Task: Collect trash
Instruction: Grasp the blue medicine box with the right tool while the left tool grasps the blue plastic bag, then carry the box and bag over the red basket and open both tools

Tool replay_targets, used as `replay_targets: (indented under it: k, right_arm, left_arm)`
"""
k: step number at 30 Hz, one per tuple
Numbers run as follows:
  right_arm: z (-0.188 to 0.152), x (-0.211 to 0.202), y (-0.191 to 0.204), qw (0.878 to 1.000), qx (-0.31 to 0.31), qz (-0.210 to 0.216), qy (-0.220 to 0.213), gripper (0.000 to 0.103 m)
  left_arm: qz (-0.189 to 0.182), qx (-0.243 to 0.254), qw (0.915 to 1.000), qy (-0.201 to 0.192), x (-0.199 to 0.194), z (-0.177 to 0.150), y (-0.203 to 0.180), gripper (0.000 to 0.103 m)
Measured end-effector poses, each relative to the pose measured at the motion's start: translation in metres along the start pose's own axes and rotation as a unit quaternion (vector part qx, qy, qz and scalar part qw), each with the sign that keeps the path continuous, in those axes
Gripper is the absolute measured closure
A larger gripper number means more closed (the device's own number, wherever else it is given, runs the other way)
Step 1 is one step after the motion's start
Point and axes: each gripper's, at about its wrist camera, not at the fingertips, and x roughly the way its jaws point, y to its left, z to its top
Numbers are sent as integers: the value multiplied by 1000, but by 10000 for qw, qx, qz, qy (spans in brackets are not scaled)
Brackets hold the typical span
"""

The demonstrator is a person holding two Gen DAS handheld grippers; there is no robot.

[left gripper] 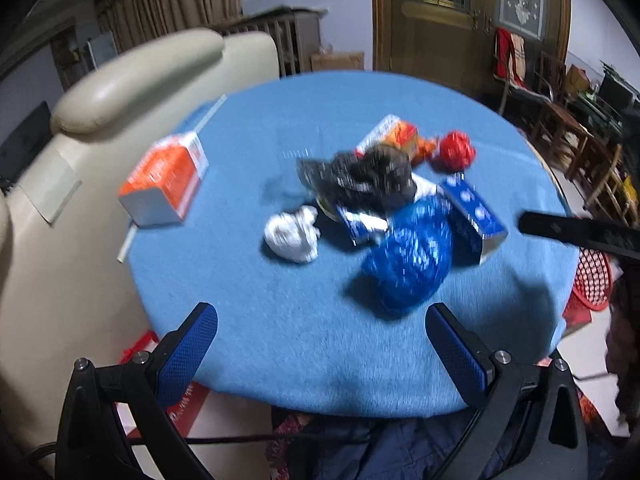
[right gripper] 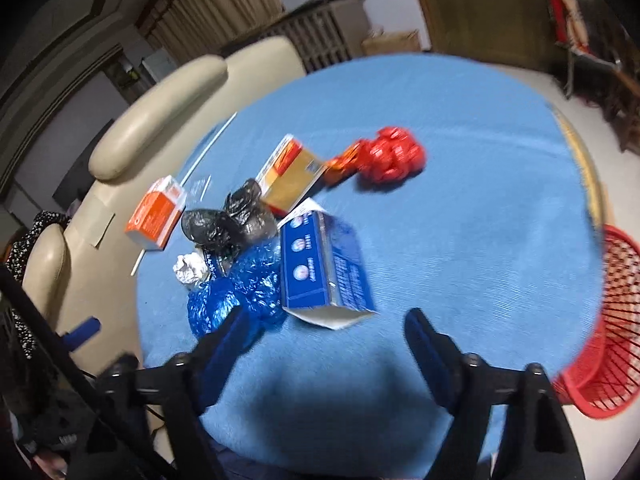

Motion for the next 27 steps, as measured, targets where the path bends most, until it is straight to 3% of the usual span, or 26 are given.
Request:
replay_targets:
  k: [5, 7, 8, 12, 18, 22, 23, 25, 27]
  right_arm:
    - [9, 43, 14, 9988, -172, 94, 456, 30]
    - [11, 55, 17, 9980, -216, -10, 586, 44]
    - [11, 61, 17, 9977, -215, -101, 633, 45]
    - [13, 57, 14, 9990, -194, -207, 355, 61]
    - [8, 35, -17, 9993, 266, -67, 269, 63]
    - [0, 12, -41, 9978, 624, 104, 177, 63]
    - [-3, 3, -46, 9975, 686, 121, 145, 63]
    - [-9, -10, -59, 9962, 843, 189, 66, 63]
    - [-15, -23, -71, 9947, 1000, 254, -29, 63]
  left_arm:
    - [-125, 73, 9999, 53, 6, -1, -3, 1]
    - [-182, 137, 9997, 2, 5, 1, -5, 1]
    - [-247, 150, 9996, -17, 5, 2, -7, 2]
    - [-486, 180, 9987, 2, 12, 10, -10, 13]
    - [-839, 556, 9948, -160, 22, 29, -38, 14]
    - [-1055, 808, 9911, 26, 44, 39, -57, 14]
    - [-1115, 826, 9903, 101, 50, 40, -59, 17]
    - [-1163, 771, 9895, 371, 65, 42, -62, 46]
    - [-1293, 722, 9880, 434, 70, 40, -63, 48]
